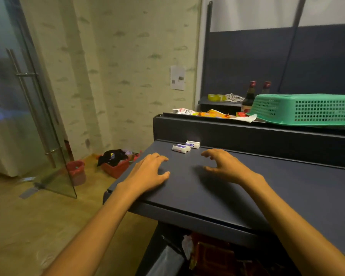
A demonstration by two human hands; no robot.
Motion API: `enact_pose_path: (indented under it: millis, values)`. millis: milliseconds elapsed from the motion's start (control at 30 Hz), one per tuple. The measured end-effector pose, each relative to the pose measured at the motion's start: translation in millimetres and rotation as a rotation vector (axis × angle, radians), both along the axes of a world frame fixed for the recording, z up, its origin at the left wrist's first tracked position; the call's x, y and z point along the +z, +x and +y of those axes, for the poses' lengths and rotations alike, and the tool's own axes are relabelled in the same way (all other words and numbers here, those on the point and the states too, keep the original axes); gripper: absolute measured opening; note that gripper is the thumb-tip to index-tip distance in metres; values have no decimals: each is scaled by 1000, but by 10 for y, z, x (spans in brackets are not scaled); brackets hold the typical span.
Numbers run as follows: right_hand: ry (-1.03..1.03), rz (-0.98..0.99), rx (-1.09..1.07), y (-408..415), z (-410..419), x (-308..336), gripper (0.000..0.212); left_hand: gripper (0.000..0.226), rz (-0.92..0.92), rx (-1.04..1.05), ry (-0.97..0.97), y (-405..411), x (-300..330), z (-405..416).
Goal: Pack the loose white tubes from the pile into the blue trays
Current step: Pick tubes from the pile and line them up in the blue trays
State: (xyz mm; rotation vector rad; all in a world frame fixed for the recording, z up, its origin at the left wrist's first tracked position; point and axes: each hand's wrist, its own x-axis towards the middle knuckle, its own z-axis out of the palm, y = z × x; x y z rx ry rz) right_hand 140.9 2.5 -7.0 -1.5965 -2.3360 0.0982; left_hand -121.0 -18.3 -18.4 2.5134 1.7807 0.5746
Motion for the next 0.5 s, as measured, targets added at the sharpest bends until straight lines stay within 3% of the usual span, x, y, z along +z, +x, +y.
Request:
enact_pose_path:
  millis: [500]
  values:
    - [-73,16,-47,-63,1060,8,41,51,-6,-158,-53,338,103,1404]
